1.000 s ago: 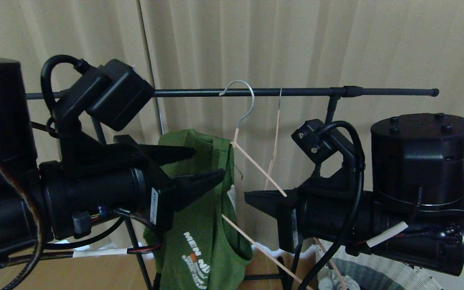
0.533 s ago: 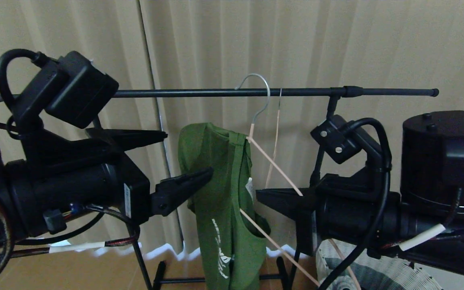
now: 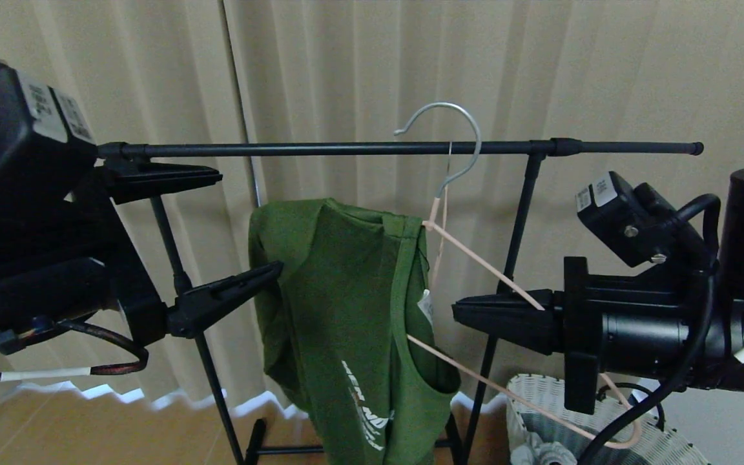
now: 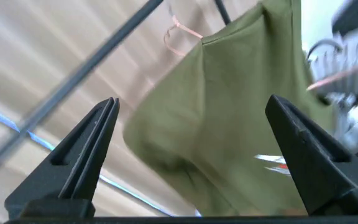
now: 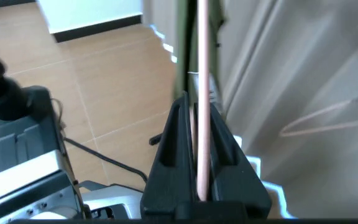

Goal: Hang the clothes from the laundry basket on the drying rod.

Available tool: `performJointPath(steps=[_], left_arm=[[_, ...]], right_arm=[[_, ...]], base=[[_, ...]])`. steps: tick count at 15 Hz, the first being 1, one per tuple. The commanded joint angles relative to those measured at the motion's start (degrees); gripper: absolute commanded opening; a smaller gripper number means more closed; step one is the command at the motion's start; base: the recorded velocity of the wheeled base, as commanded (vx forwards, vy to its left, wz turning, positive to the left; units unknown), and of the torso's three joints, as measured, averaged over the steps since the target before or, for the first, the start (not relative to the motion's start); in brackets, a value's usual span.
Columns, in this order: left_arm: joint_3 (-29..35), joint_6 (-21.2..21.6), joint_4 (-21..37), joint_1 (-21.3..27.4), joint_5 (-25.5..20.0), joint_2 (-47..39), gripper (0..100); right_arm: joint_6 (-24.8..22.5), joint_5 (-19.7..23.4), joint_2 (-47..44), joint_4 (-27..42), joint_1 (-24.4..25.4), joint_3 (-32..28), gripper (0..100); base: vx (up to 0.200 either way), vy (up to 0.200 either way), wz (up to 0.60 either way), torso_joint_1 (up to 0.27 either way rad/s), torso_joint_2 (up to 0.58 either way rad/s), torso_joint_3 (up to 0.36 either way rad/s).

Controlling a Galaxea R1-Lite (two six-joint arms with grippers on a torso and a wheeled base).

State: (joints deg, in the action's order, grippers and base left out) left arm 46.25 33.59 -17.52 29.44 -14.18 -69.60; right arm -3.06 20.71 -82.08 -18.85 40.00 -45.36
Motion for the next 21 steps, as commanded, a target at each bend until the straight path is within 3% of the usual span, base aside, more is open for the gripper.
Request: performJointPath(steps=[1,3,5,14,15,21], left_arm=[[0.0,2.3,0.0,-0.8,-1.5,-0.1,100],[0.5,7.6,-0.1,-0.4,-1.9,-2.7,100],[0.9,10.3,-0.1,-0.3,-1.9,-4.8,100],[0.7,10.8,-0.1,2.1,-2.1,-8.2,100],[0.7,10.8,-0.1,2.1,-2.1,-8.1,0],[0.5,10.7,-0.1,2.1,-2.1,-7.9,0]], right_arm=[[-0.2,1.0,0.1,0.1,-0.8,-0.1,0],[-0.5,1.7,-1.1,0.0,-0.5,-0.3,0],[-3.1,2.9,-1.9,0.2,0.0,-0.2,0],[-4.7,4.4,-1.7,0.1,4.2,0.0,0],[-4.7,4.4,-1.7,0.0,4.4,0.0,0],[-4.7,4.5,-1.6,0.0,5.0,0.1,0]], base=[[0.0,0.0,0.0,0.0,0.0,0.0],[0.0,0.0,0.0,0.0,0.0,0.0],[0.0,0.0,0.0,0.0,0.0,0.0],[0.0,0.0,0.0,0.0,0.0,0.0],[0.0,0.0,0.0,0.0,0.0,0.0],[0.0,0.0,0.0,0.0,0.0,0.0]])
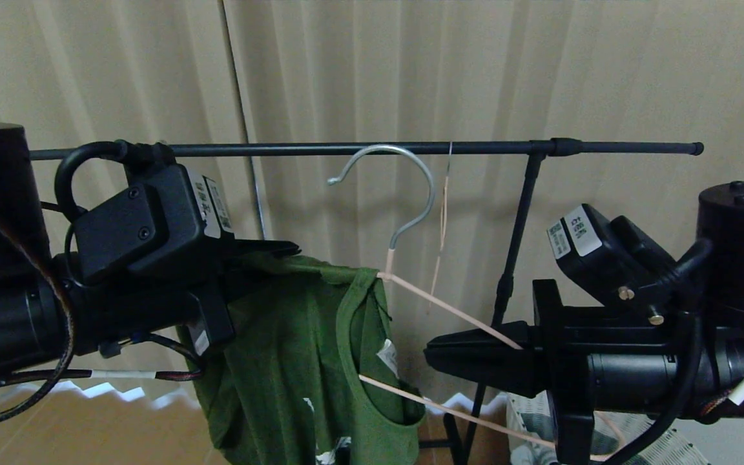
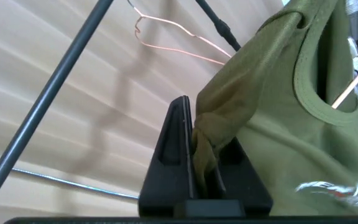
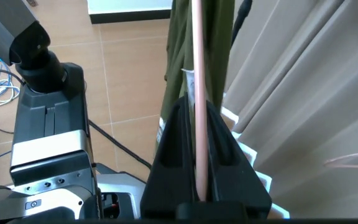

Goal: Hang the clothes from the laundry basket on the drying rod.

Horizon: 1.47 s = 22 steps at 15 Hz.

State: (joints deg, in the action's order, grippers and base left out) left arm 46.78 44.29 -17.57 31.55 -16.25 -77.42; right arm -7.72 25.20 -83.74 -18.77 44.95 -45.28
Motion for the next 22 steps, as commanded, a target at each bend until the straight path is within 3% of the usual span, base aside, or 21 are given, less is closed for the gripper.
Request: performJointPath(steps=[1,5,6,8,10,13,15,18,22], left_arm=[[-0.5,-0.1,-0.1,-0.1,0.0,-0.1,0],[-2.2,-0.5,-0.2,-0.3,0.3,0.3,0],[-2.2,-0.6,-0.3,-0.3,0.3,0.6,0],[-2.1,-0.7,-0.2,-0.5,0.6,1.3,0],[-2.3,-0.7,-0.2,-2.4,3.0,2.1,0],[-2.3,-1.7,-0.1,-4.1,13.3,3.2,0],[-2.3,-6.4,-0.2,-4.0,20.1,3.2,0],[-2.3,-10.3,-0.2,-4.0,26.8,3.6,0],[-1.8,-15.3,-1.1,-3.5,27.8,5.1,0]], right_arm=[[0.0,0.0,0.2,0.0,0.1,0.1,0],[0.1,-0.2,0.6,-0.1,0.1,0.3,0],[0.0,-0.3,0.9,0.0,0.1,0.5,100],[0.0,-0.9,0.9,-0.1,0.0,1.1,100],[-0.1,-4.5,1.8,-0.2,-0.2,1.8,100],[-0.3,-8.4,4.5,-3.8,-0.4,4.2,100],[-0.3,-10.6,4.9,-5.5,-0.6,6.1,100],[-0.2,-13.3,4.5,-5.4,-0.6,7.9,100],[0.1,-13.3,2.4,-5.7,0.3,9.6,100]], base=[[0.0,0.0,0.0,0.0,0.0,0.0],[0.0,0.0,0.0,0.0,0.0,0.0],[0.0,0.0,0.0,0.0,0.0,0.0],[0.0,0.0,0.0,0.0,0.0,0.0],[0.0,0.0,0.0,0.0,0.0,0.0],[0.0,0.0,0.0,0.0,0.0,0.0],[0.0,0.0,0.0,0.0,0.0,0.0],[0.0,0.0,0.0,0.0,0.0,0.0],[0.0,0.0,0.0,0.0,0.0,0.0]])
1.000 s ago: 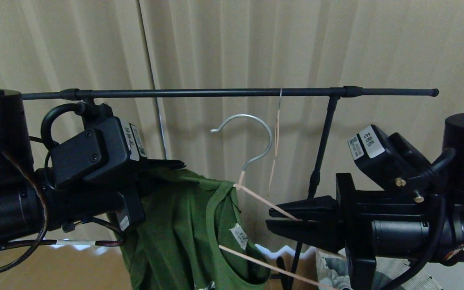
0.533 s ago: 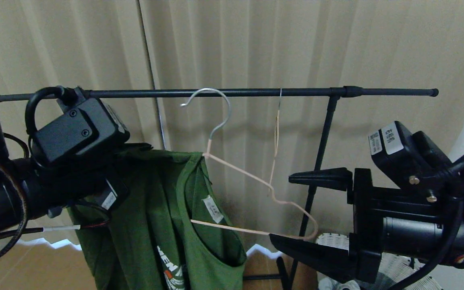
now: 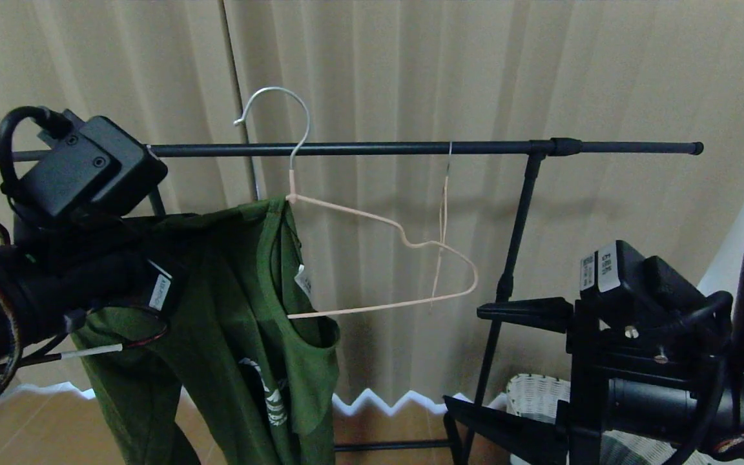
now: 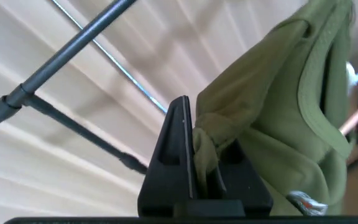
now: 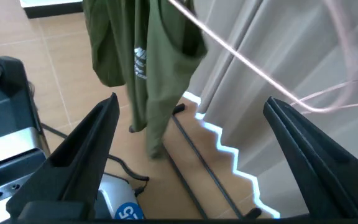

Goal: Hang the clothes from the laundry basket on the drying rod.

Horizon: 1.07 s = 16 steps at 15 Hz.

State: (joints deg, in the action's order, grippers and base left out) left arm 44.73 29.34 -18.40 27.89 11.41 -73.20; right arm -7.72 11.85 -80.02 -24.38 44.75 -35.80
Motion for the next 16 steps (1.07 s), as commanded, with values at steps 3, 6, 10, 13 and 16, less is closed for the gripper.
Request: performJointPath(steps=[3,6,10,13,16], left_arm=[[0.4,-3.1,-3.4,0.7,-0.5,1.6,0],[1.1,-5.4,-4.1,3.3,-0.5,2.4,0],[1.9,-6.8,-4.2,4.0,-1.5,2.6,0],[2.3,-9.3,-4.2,6.2,-1.7,2.7,0],[2.4,-10.7,-4.2,8.1,-1.8,2.8,0]], right_arm=[[1.9,-0.2,-4.1,-0.4,2.0,-0.3,100],[5.0,-3.3,-8.0,-6.8,3.4,-0.6,100],[5.6,-8.9,-15.3,-16.8,3.7,-3.2,100],[5.6,-11.8,-19.9,-21.1,3.7,-5.9,100],[5.5,-12.0,-22.7,-24.0,3.9,-7.4,100]], base=[[0.0,0.0,0.0,0.0,0.0,0.0],[0.0,0.0,0.0,0.0,0.0,0.0],[0.0,0.0,0.0,0.0,0.0,0.0],[0.0,0.0,0.0,0.0,0.0,0.0],[0.0,0.0,0.0,0.0,0.0,0.0]])
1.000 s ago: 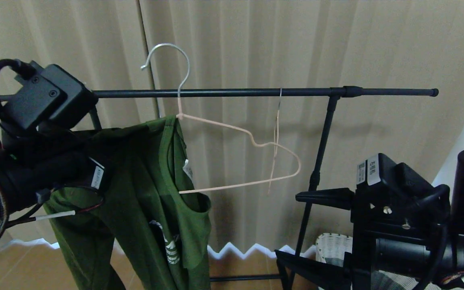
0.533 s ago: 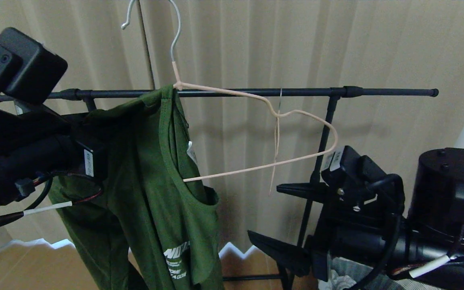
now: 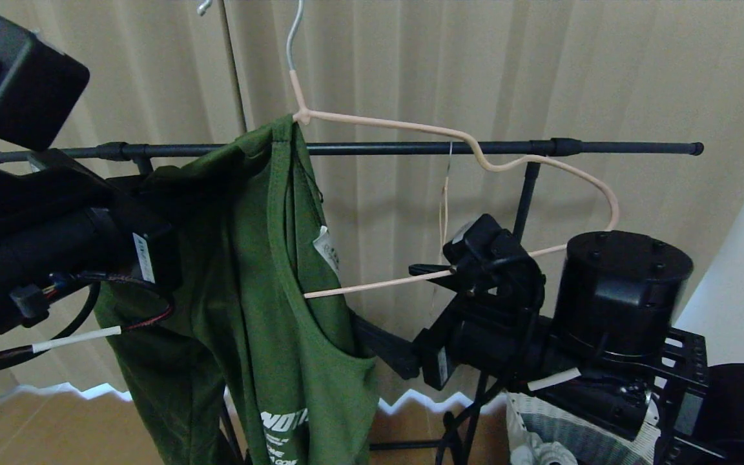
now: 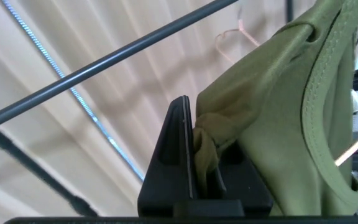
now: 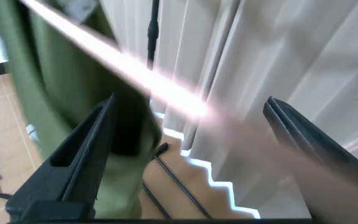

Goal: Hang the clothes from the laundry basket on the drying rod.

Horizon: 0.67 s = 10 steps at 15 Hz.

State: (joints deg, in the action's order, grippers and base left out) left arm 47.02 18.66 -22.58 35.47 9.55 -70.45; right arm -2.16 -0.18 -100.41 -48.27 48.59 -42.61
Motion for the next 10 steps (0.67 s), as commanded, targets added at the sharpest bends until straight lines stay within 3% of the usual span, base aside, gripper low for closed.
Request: performJointPath(steps=[1,6,10], left_arm=[[0.1,0.0,-0.1,0.7,0.0,0.0,0],[0.4,0.0,-0.5,0.6,0.0,0.7,0],[0.3,0.1,-0.5,-0.3,0.3,1.4,0]], right_arm=[[0.0,0.0,-2.7,-0.1,0.8,-0.8,100],[0.0,-2.3,-3.4,0.1,1.7,0.9,100],[-0.2,-4.4,0.3,0.1,-0.2,6.3,100]], base=[[0.0,0.0,0.0,0.0,0.0,0.0],[0.0,0.0,0.0,0.0,0.0,0.0],[0.0,0.0,0.0,0.0,0.0,0.0]])
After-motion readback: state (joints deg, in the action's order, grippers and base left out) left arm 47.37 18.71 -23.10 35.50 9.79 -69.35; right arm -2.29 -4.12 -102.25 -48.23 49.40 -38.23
